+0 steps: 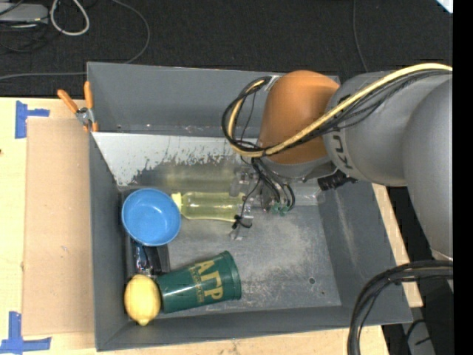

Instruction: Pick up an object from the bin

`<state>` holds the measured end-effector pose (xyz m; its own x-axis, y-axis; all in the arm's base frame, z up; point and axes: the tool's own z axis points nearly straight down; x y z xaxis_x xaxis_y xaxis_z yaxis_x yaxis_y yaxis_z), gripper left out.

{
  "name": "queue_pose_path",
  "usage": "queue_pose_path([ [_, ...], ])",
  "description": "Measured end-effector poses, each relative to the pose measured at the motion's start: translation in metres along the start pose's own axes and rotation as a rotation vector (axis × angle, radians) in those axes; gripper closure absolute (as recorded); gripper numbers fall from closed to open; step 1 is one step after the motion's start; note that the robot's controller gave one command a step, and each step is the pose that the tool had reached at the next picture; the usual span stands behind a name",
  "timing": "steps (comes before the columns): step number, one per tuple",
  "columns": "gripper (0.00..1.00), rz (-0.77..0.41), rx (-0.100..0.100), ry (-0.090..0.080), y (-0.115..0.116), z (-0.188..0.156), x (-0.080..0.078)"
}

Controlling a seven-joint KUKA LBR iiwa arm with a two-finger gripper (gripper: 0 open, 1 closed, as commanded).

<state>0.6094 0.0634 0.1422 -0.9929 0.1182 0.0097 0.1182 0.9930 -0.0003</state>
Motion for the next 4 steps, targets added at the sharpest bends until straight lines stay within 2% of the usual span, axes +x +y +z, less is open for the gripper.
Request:
queue_pose_path([
  [1, 0.00, 0.047, -0.003, -0.007, 0.023, 0.073, -0.002],
  [2, 1.00, 0.131, -0.002, -0.007, 0.006, 0.073, 0.007],
  [3, 1.00, 0.131, -0.002, -0.007, 0.006, 0.073, 0.007],
  [4, 1.00, 0.131, 0.000, 0.004, 0.005, 0.051, 0.011],
])
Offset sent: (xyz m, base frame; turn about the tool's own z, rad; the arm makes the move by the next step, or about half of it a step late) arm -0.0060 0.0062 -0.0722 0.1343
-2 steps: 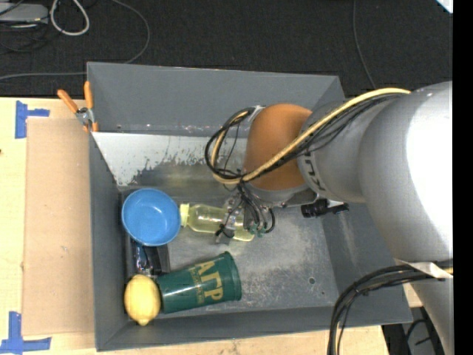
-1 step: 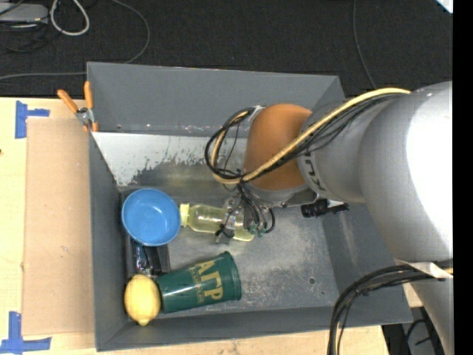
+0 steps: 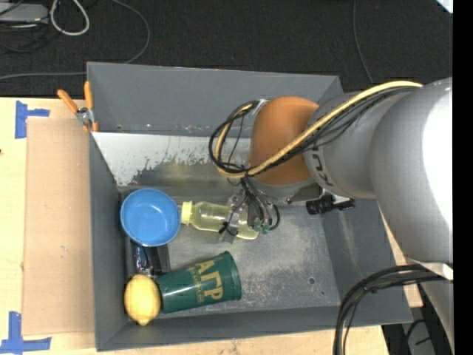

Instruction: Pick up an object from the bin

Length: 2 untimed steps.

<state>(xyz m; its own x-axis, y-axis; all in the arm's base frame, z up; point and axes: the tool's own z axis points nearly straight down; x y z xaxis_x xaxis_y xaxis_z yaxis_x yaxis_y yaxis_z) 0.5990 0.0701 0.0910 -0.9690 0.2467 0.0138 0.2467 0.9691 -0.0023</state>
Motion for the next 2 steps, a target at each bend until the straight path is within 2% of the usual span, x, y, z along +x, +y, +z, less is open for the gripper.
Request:
queue_pose_path([
  [1, 1.00, -0.001, -0.003, -0.006, 0.001, -0.033, -0.002],
  [2, 1.00, -0.001, -0.001, 0.001, 0.000, -0.047, 0.000],
])
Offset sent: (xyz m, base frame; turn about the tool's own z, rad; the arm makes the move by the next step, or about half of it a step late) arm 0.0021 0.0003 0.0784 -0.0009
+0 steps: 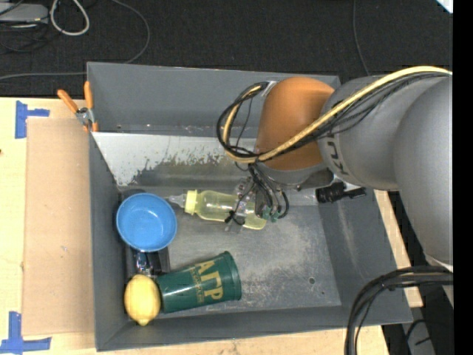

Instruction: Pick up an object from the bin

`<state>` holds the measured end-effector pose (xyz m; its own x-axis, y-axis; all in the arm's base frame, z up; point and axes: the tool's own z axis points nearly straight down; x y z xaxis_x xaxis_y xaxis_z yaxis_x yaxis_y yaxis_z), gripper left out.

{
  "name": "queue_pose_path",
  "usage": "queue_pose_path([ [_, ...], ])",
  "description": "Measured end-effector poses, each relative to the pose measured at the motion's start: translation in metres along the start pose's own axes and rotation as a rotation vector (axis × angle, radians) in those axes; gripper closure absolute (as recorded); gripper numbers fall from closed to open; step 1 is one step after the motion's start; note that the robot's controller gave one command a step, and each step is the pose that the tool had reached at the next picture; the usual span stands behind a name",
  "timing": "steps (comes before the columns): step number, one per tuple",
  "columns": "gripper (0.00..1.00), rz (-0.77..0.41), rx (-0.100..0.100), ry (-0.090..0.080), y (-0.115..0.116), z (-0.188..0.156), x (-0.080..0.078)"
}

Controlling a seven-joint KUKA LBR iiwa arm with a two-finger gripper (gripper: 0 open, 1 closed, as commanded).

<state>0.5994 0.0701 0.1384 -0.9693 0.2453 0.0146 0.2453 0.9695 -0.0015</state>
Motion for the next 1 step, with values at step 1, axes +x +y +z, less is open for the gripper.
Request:
queue_pose_path([
  [1, 1.00, -0.001, 0.000, 0.001, -0.0001, -0.0302, 0.0005],
])
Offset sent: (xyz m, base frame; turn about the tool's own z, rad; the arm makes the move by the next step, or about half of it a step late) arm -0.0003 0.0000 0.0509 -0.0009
